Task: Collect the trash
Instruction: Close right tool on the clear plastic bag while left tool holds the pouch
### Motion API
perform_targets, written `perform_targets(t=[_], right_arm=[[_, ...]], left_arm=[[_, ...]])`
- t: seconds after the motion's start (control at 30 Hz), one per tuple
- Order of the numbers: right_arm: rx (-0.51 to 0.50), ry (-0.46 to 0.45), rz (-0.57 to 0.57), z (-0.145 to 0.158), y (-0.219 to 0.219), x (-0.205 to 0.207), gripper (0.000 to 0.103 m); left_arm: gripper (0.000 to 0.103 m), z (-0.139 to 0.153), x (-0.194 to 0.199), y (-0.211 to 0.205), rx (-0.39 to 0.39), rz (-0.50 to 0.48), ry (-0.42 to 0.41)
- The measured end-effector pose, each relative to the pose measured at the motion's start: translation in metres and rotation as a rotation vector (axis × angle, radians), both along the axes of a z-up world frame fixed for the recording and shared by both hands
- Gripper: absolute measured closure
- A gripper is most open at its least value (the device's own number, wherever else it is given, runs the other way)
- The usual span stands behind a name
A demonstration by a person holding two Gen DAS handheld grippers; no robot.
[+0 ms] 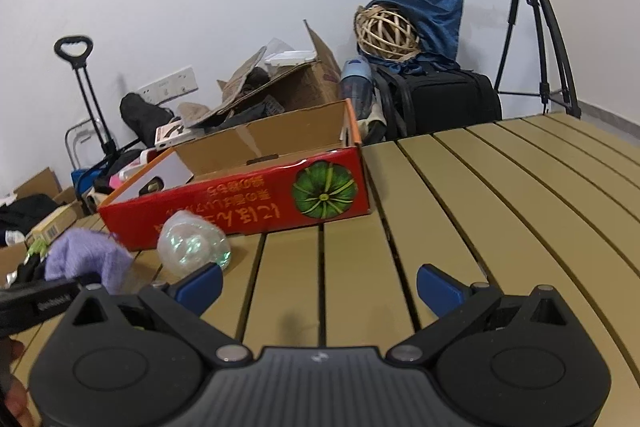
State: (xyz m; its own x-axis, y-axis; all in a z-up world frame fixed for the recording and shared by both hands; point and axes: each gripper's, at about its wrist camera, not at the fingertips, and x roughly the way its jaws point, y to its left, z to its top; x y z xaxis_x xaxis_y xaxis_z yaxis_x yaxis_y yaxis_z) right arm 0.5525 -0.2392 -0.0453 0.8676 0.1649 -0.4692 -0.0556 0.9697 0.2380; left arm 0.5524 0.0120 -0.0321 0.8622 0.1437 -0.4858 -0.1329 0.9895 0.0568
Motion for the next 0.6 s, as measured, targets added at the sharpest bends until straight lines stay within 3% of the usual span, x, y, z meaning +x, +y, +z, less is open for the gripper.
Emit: perform_targets(t=[0.33, 0.6], right_arm=[[-0.097, -0.002, 0.067, 0.018, 0.046, 0.001, 0.0], [-0.159, 0.008, 0.133, 0.033, 0.095, 0.021, 0.0]], left_arm=[[0.079, 0.012, -0.025, 0.027, 0.018, 0.003, -0.084], [0.079, 0.013, -0.028, 0.064, -0.022, 0.05, -0.101]])
